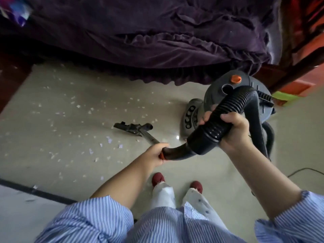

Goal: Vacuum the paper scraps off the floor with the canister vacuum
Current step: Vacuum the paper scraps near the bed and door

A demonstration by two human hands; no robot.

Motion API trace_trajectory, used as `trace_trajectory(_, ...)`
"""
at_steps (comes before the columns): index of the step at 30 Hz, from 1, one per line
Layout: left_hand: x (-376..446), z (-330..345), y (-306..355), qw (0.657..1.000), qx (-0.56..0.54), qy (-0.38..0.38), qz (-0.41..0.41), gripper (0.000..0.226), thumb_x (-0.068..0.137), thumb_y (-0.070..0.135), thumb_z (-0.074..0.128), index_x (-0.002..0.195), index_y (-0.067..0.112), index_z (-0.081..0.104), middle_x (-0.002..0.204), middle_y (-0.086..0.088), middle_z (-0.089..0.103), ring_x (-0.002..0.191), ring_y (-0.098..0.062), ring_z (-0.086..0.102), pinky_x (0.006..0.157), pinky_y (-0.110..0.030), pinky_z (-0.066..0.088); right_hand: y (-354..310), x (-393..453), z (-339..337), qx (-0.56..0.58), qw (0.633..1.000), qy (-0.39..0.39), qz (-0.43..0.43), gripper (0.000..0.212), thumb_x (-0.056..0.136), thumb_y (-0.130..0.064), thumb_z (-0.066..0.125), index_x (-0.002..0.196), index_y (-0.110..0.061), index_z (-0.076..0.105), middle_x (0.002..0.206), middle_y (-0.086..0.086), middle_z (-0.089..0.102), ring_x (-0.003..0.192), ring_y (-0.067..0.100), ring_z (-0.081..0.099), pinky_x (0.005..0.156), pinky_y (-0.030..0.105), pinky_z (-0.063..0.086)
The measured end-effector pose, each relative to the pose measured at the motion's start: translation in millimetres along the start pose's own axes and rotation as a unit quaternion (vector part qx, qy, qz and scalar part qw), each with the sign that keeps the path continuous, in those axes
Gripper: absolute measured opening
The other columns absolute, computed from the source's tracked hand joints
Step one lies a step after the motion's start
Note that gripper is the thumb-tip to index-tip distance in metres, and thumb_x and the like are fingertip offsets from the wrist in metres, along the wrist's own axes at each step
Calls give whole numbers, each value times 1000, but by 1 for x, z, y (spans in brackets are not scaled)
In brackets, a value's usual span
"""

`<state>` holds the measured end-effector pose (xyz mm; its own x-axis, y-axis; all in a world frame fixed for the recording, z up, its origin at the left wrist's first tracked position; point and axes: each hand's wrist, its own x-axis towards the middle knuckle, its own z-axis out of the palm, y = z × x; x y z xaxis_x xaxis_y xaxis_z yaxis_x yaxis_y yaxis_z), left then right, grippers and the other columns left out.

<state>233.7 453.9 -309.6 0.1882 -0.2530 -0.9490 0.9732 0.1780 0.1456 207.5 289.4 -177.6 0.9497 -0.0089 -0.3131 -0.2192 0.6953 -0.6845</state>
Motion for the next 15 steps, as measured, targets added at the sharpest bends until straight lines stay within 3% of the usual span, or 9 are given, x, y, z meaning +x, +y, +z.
trace_trajectory(2, 5, 0, 2, 999, -16, 22, 19, 20, 99, 8, 41, 80, 3, 45, 76, -11, 51, 67, -20, 53, 52, -29, 50, 5, 5, -13, 18, 1000, -2, 2, 42, 27, -28, 83, 61, -15, 63, 57, 5, 61, 58, 20, 61, 63, 27, 53)
trace_trajectory(5, 18, 0, 2, 999, -16, 40, 10, 22, 97, 4, 40, 75, 3, 43, 75, -10, 48, 74, -20, 52, 62, -25, 54, 11, 7, -36, 55, 998, 19, 3, 42, 27, -24, 85, 62, -14, 63, 57, 6, 60, 58, 21, 61, 65, 28, 54)
trace_trajectory(7, 26, 4, -2, 999, 12, 50, -2, 24, 95, 2, 42, 71, 5, 42, 72, -9, 45, 68, -18, 50, 47, -21, 52, 11, 3, -52, 62, 998, 24, -1, 42, 29, -24, 84, 63, -13, 63, 56, 5, 60, 57, 20, 60, 65, 27, 54)
trace_trajectory(9, 35, 10, -10, 997, 33, 63, -8, 24, 93, 2, 44, 70, 4, 42, 72, -9, 45, 65, -18, 50, 45, -24, 52, 10, -3, -71, 64, 998, 21, -1, 41, 32, -26, 83, 65, -13, 64, 56, 4, 60, 57, 19, 60, 66, 26, 54)
trace_trajectory(13, 42, 24, -30, 996, 61, 63, -27, 30, 94, 6, 42, 64, 7, 38, 65, -7, 39, 52, -15, 50, 42, -20, 45, 10, -6, -95, 42, 995, -72, 47, 37, 48, -25, 77, 80, -11, 64, 64, 5, 64, 63, 21, 62, 72, 27, 52)
trace_trajectory(15, 42, 25, -32, 996, 53, 69, -26, 26, 94, 8, 40, 67, 6, 40, 70, -9, 43, 63, -19, 52, 60, -29, 49, 13, 1, -90, 34, 991, -111, 66, 35, 53, -22, 75, 84, -11, 64, 67, 7, 66, 66, 22, 63, 73, 27, 52)
